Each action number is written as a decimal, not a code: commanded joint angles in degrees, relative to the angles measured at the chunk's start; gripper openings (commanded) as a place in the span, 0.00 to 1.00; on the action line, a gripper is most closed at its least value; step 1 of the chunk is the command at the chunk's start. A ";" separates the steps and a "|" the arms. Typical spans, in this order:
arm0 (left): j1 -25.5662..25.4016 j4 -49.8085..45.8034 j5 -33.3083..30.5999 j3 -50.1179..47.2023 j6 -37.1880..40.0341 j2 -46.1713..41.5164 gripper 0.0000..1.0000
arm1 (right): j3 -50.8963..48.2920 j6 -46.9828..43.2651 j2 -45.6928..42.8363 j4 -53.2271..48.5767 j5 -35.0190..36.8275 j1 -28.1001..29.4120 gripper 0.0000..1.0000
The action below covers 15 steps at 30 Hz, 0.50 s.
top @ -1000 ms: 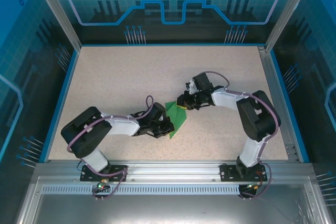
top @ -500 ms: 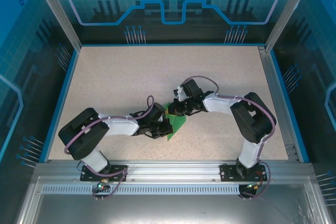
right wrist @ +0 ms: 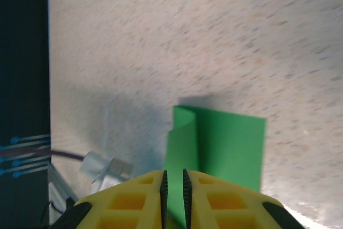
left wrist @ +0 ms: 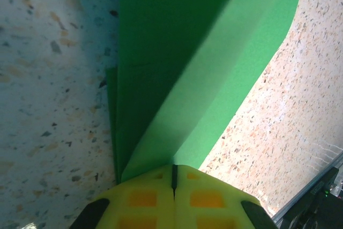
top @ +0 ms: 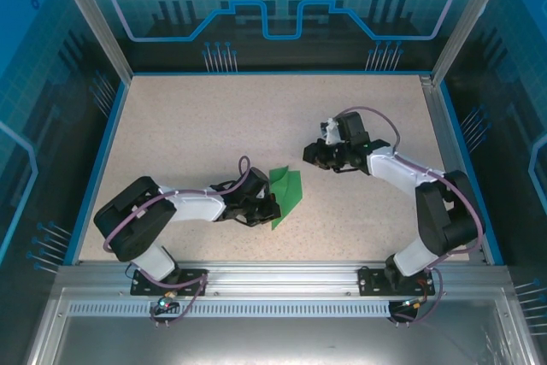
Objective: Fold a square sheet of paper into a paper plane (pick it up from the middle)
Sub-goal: Fourth fold the wing at the center of the table.
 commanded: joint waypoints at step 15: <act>-0.48 -7.35 -1.60 -3.11 1.51 1.08 0.04 | -1.43 2.77 13.43 8.48 -1.33 12.46 0.07</act>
